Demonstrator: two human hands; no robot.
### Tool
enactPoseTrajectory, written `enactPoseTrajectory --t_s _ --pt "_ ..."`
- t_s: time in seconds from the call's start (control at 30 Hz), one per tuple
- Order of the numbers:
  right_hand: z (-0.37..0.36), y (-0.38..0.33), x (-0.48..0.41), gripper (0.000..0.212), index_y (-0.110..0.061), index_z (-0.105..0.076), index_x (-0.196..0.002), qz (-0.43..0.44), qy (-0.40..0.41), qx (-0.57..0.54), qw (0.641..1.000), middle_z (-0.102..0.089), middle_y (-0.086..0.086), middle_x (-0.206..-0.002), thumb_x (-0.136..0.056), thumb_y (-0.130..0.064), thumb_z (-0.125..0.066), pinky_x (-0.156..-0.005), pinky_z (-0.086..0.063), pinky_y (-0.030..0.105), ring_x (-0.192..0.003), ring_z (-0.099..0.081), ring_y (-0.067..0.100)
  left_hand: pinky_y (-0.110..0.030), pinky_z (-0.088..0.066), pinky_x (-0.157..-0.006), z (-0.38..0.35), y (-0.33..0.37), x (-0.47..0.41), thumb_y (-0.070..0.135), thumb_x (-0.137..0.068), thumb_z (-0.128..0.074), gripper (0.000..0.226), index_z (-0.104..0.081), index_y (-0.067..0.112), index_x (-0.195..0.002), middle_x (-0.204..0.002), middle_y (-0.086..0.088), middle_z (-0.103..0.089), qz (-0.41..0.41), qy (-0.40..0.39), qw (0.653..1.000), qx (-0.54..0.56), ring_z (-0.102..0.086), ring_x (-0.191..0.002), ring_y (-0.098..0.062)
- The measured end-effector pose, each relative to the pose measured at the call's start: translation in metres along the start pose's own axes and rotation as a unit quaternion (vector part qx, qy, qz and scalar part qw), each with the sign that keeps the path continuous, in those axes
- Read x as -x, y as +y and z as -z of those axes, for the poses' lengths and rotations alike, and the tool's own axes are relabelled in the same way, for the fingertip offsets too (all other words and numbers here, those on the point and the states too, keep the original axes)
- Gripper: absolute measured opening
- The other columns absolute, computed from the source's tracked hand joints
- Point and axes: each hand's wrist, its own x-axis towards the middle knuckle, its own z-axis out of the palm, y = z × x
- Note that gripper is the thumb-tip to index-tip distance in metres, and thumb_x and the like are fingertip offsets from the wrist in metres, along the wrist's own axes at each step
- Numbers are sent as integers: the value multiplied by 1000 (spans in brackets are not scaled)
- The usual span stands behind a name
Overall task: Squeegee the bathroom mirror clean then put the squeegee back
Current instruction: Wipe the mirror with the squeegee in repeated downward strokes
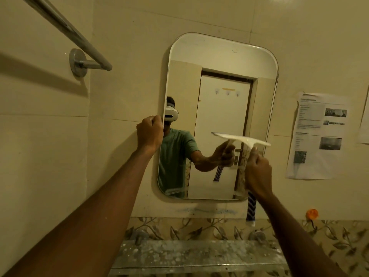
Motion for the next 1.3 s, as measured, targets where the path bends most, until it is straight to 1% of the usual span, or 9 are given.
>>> enactPoseTrajectory --t_s 0.07,0.23,0.37,0.5,0.7,0.83,0.93,1.17,1.3 --pt "-1 2 -4 50 -16 -51 -70 9 12 6 1000 -51 9 -58 -104 -42 -25 -44 -37 27 -47 -45 19 -35 -43 -60 0 -2 3 19 -94 -36 37 -61 1 -74 -70 -15 -58 7 6 1000 9 -53 -66 -24" --pt "-17 43 56 56 -17 -58 -76 -38 -23 48 998 -62 14 -63 -99 -51 -20 -49 -53 41 -54 -60 29 -48 -53 -76 3 -7 7 23 -94 -35 39 -64 -1 -87 -88 -22 -66 23 -13 1000 11 -62 -84 -37" --pt "-17 50 86 62 -17 -61 -81 -56 -43 53 996 -62 7 -64 -93 -58 -15 -53 -54 39 -57 -61 20 -46 -52 -72 4 -6 13 25 -92 -35 39 -65 0 -86 -87 -20 -67 31 -17 999 12 -63 -83 -36" --pt "-9 47 85 58 -18 -57 -73 -68 -65 47 994 -58 9 -59 -95 -57 -20 -47 -48 38 -48 -52 21 -30 -47 -63 2 -9 17 23 -93 -36 37 -65 1 -86 -87 -18 -67 30 -9 999 8 -60 -78 -30" --pt "0 31 22 57 -10 -60 -81 -61 13 24 998 -63 14 -67 -102 -48 -23 -54 -55 46 -56 -61 30 -43 -54 -73 3 -9 15 25 -92 -36 37 -65 2 -88 -87 -18 -68 36 -13 999 16 -64 -82 -34" --pt "-12 58 82 57 -11 -54 -71 -126 -9 19 992 -51 8 -53 -98 -51 -23 -43 -41 34 -42 -46 21 -46 -53 -71 3 -10 14 23 -92 -36 37 -65 3 -87 -86 -19 -68 33 -12 999 12 -64 -80 -34" --pt "-12 68 109 59 -10 -52 -65 -160 -34 36 986 -51 9 -51 -100 -49 -25 -42 -39 28 -40 -49 23 -48 -53 -69 4 -10 14 23 -92 -36 37 -66 3 -86 -85 -19 -68 29 -10 999 8 -64 -80 -35" --pt "2 22 40 47 -20 -54 -79 -144 13 -10 989 -61 9 -68 -101 -49 -26 -39 -49 30 -47 -57 25 -50 -54 -72 7 -10 15 23 -92 -36 37 -67 4 -85 -84 -18 -68 19 -7 1000 12 -63 -78 -33" --pt "-16 34 78 53 -13 -52 -71 -169 -4 -1 986 -49 6 -57 -101 -48 -25 -47 -44 37 -44 -44 21 -52 -53 -73 8 -10 16 30 -86 -34 44 -66 0 -86 -83 -19 -68 17 -15 999 28 -63 -79 -35"
